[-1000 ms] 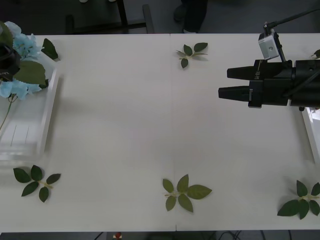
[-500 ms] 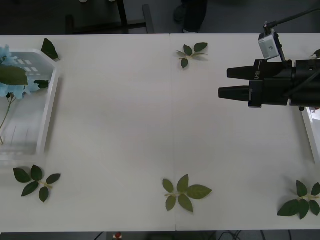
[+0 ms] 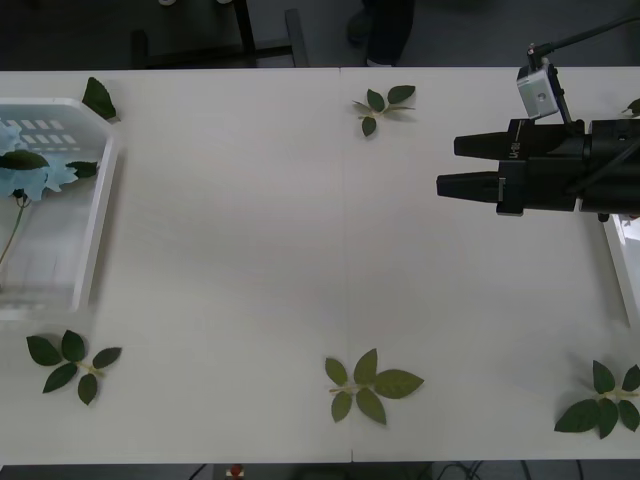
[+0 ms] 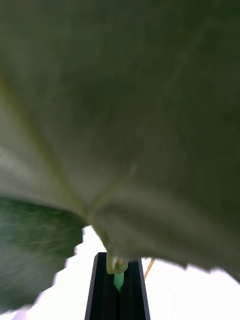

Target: Place the red flowers into the right box and the blue flowers into the left box. If a person shows an open palm, hand one flower to the person first, then continue sorting.

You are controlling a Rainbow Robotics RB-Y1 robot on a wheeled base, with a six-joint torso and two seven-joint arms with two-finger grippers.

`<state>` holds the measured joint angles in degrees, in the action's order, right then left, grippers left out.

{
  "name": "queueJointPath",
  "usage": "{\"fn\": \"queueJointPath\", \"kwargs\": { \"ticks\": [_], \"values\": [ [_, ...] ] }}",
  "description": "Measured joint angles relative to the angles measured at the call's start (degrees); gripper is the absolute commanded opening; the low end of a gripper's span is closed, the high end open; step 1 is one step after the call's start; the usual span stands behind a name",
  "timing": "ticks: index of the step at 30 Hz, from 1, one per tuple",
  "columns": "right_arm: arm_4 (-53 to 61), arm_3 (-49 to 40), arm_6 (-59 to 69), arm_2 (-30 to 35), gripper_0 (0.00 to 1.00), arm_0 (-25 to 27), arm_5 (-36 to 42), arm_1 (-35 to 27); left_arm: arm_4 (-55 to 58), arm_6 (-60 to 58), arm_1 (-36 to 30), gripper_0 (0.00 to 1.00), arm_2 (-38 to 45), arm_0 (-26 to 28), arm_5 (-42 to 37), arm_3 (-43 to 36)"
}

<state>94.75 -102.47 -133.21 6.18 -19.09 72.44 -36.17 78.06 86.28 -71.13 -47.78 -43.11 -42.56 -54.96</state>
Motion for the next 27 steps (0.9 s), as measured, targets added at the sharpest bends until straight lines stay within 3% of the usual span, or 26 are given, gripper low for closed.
{"fn": "queueJointPath", "kwargs": {
  "ticks": [2, 4, 5, 6, 7, 8, 22, 27],
  "values": [
    [0.0, 0.0, 0.0, 0.0, 0.85, 0.0, 0.0, 0.0, 0.0, 0.0, 1.4, 0.01, 0.0, 1.6, 1.7, 0.7],
    [0.0, 0.0, 0.0, 0.0, 0.85, 0.0, 0.0, 0.0, 0.0, 0.0, 2.2, 0.09, 0.0, 2.4, 2.9, 1.1],
    [0.0, 0.0, 0.0, 0.0, 0.85, 0.0, 0.0, 0.0, 0.0, 0.0, 2.4, 0.41, 0.0, 2.6, 3.1, 1.1],
    [0.0, 0.0, 0.0, 0.0, 0.85, 0.0, 0.0, 0.0, 0.0, 0.0, 2.5, 0.61, 0.0, 2.7, 3.1, 1.1],
    [0.0, 0.0, 0.0, 0.0, 0.85, 0.0, 0.0, 0.0, 0.0, 0.0, 2.5, 0.91, 0.0, 2.7, 3.1, 1.1],
    [0.0, 0.0, 0.0, 0.0, 0.85, 0.0, 0.0, 0.0, 0.0, 0.0, 2.4, 1.0, 0.0, 2.7, 3.1, 1.1],
    [0.0, 0.0, 0.0, 0.0, 0.85, 0.0, 0.0, 0.0, 0.0, 0.0, 2.4, 1.0, 0.0, 2.7, 2.8, 1.1],
    [0.0, 0.0, 0.0, 0.0, 0.85, 0.0, 0.0, 0.0, 0.6, 0.1, 1.4, 1.0, 0.0, 1.6, -6.7, 0.6]
  ]
}}
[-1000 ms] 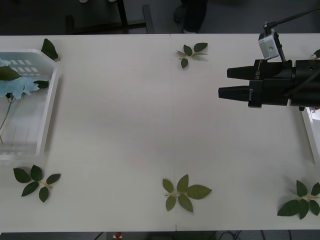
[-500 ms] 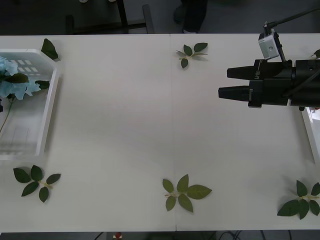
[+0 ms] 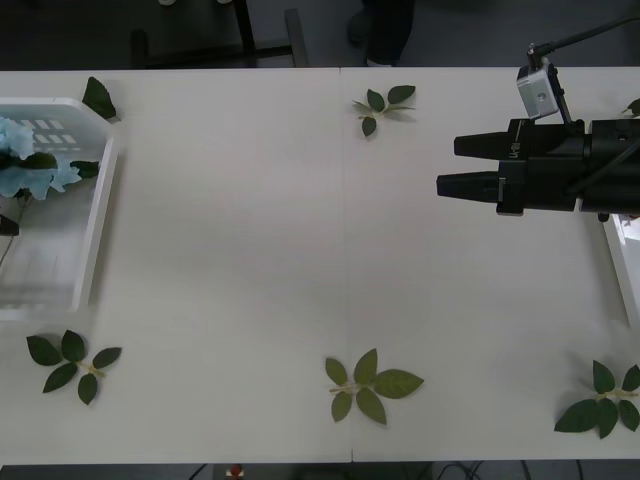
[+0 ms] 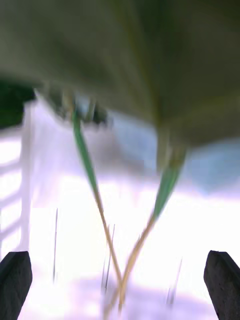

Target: Place the red flowers into the right box and the blue flowers into the left box. If a person shows an open palm, hand one flower to the person first, then continue sorting.

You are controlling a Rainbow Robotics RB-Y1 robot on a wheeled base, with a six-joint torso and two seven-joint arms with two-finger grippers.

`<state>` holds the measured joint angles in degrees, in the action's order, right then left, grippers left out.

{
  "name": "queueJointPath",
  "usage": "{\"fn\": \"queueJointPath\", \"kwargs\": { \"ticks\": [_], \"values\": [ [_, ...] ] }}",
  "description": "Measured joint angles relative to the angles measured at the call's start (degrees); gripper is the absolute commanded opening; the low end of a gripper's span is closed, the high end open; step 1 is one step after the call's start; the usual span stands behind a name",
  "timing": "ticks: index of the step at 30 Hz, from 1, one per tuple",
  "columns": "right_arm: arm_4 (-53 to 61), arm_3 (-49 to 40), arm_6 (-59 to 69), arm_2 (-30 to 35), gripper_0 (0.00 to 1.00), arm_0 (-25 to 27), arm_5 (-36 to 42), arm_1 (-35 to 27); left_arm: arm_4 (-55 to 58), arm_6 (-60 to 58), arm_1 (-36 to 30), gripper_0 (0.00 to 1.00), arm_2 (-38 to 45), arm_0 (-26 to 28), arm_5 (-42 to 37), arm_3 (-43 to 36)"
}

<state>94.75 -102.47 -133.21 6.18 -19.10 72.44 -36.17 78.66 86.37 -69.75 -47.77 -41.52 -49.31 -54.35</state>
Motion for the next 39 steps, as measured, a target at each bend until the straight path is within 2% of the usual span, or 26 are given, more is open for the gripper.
{"fn": "queueJointPath", "kwargs": {
  "ticks": [4, 9, 12, 18, 21, 26, 32, 39],
  "values": [
    [0.0, 0.0, 0.0, 0.0, 0.84, 0.0, 0.0, 0.0, 5.6, 1.0, -3.1, 1.0, 0.0, -2.6, -8.5, -1.7],
    [0.0, 0.0, 0.0, 0.0, 0.85, 0.0, 0.0, 0.0, 13.9, 10.7, -6.7, 1.0, 0.0, -5.9, -16.2, -2.5],
    [0.0, 0.0, 0.0, 0.0, 0.85, 0.0, 0.0, 0.0, 17.8, 12.5, -7.8, 1.0, 0.4, -7.6, -20.3, -2.5],
    [0.0, 0.0, 0.0, 0.0, 0.84, 0.0, 0.0, 0.0, 27.0, 16.5, -8.2, 1.0, 8.5, -7.8, -28.1, -2.5],
    [0.0, 0.0, 0.0, 0.0, 0.85, 0.0, 0.0, 0.0, 33.1, 25.4, -8.2, 1.0, 10.3, -7.8, -29.0, -3.0],
    [0.0, 0.0, 0.0, 0.0, 0.85, 0.0, 0.0, 0.0, 42.6, 36.1, -7.1, 1.0, 8.9, -7.8, -29.1, -3.9],
    [0.0, 0.0, 0.0, 0.0, 0.85, 0.0, 0.0, 0.0, 51.2, 64.6, -0.1, 1.0, 8.6, -7.8, -28.3, -4.1],
    [0.0, 0.0, 0.0, 0.0, 0.85, 0.0, 0.0, 0.0, 52.8, 67.5, 8.6, 1.0, 8.6, -7.8, -22.9, -8.0]
  ]
}}
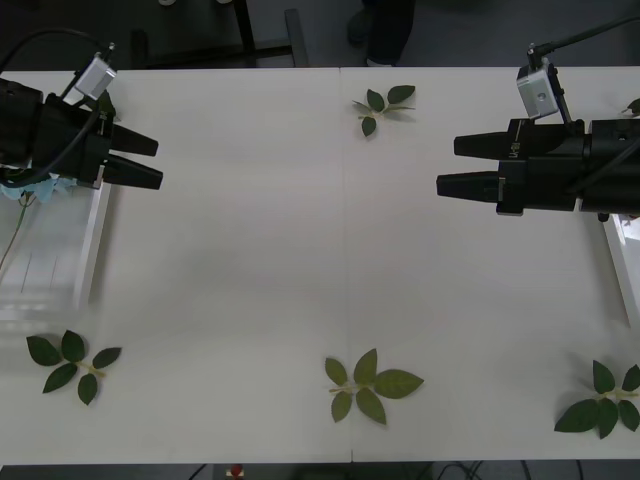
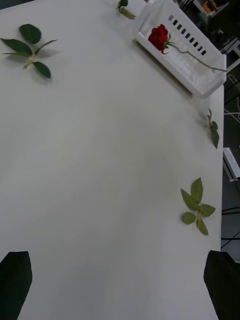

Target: Place the red flowers into the right box and the blue flowers into the left box. If a person shows an open palm, hand one flower to the person first, then continue sorting.

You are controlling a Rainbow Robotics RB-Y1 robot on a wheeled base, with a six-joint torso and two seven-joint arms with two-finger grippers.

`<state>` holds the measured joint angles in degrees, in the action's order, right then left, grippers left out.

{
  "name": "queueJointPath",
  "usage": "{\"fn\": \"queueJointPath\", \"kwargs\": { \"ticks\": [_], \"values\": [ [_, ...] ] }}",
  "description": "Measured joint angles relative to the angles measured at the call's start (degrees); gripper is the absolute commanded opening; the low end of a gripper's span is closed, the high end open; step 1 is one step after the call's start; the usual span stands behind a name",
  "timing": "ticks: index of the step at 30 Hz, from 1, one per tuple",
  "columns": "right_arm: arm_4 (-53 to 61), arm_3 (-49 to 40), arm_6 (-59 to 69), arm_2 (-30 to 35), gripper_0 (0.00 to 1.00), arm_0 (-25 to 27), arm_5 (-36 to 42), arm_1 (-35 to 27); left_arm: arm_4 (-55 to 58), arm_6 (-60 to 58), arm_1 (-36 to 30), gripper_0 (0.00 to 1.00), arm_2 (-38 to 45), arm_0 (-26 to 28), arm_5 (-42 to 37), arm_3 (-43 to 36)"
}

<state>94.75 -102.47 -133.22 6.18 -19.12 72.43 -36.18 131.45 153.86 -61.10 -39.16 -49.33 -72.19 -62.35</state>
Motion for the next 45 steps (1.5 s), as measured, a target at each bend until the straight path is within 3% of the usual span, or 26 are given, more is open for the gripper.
{"fn": "queueJointPath", "kwargs": {
  "ticks": [11, 18, 39, 45],
  "values": [
    [0.0, 0.0, 0.0, 0.0, 0.85, 0.0, 0.0, 0.0, 4.5, 0.0, 14.1, 1.0, 0.0, -0.1, 4.4, -0.4],
    [0.0, 0.0, 0.0, 0.0, 0.85, 0.0, 0.0, 0.0, 7.8, 0.0, 21.4, 1.0, 1.9, -0.1, 0.0, 3.9],
    [0.0, 0.0, 0.0, 0.0, 0.85, 0.0, 0.0, 0.0, 6.7, 0.0, 20.3, 1.0, 2.9, -0.1, -7.5, 7.0],
    [0.0, 0.0, 0.0, 0.0, 0.85, 0.0, 0.0, 0.0, -0.7, 0.0, 18.7, 1.0, 8.0, -0.3, -10.3, 6.7]
  ]
}}
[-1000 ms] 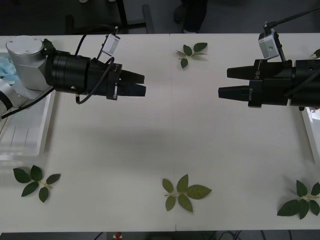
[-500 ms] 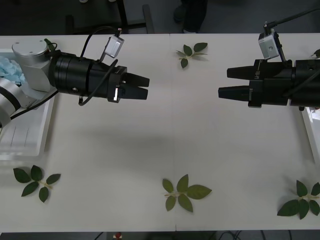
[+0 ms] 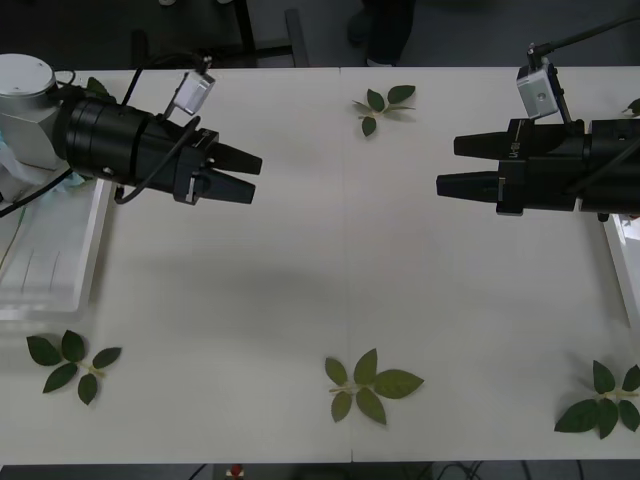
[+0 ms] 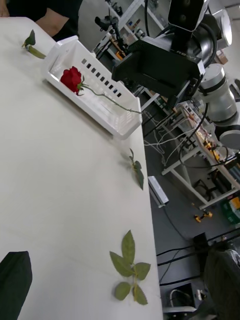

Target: Place the red flowers into the right box and the blue flowers into the left box. If a person shows an open palm, hand one flower to the person first, then continue sorting.

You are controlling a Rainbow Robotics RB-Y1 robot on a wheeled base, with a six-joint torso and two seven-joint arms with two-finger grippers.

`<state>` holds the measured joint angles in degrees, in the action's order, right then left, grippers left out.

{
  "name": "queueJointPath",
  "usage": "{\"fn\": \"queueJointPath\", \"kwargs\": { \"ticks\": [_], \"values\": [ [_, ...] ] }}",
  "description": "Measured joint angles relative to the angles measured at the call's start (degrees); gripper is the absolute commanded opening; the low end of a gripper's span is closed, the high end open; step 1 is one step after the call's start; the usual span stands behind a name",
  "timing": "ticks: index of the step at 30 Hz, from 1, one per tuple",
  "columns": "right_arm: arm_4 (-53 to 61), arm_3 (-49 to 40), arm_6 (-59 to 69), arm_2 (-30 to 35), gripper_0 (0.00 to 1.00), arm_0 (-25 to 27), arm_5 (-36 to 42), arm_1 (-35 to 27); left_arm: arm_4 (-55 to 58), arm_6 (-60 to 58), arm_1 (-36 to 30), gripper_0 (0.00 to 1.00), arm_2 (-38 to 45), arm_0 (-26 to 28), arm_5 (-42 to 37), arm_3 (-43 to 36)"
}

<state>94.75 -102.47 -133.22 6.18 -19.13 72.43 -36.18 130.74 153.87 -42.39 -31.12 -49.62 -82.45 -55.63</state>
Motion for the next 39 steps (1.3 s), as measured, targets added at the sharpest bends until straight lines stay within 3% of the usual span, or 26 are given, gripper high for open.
{"fn": "queueJointPath", "kwargs": {
  "ticks": [16, 21, 28, 33, 39],
  "values": [
    [0.0, 0.0, 0.0, 0.0, 0.85, 0.0, 0.0, 0.0, -2.2, 0.0, -1.6, 1.0, 1.1, 0.0, -2.1, -0.3],
    [0.0, 0.0, 0.0, 0.0, 0.84, 0.0, 0.0, 0.0, -2.2, 0.0, -5.0, 1.0, 1.1, 1.0, 0.2, -9.9],
    [0.0, 0.0, 0.0, 0.0, 0.84, 0.0, 0.0, 0.0, -2.1, 0.0, -12.5, 1.0, 1.1, 13.8, 17.7, -36.2],
    [0.0, 0.0, 0.0, 0.0, 0.85, 0.0, 0.0, 0.0, -5.6, 0.0, -10.6, 1.0, 2.3, 23.5, 21.4, -41.1],
    [0.0, 0.0, 0.0, 0.0, 0.85, 0.0, 0.0, 0.0, -18.4, 0.0, -1.0, 1.0, 13.9, 31.6, 15.8, -42.7]
  ]
}}
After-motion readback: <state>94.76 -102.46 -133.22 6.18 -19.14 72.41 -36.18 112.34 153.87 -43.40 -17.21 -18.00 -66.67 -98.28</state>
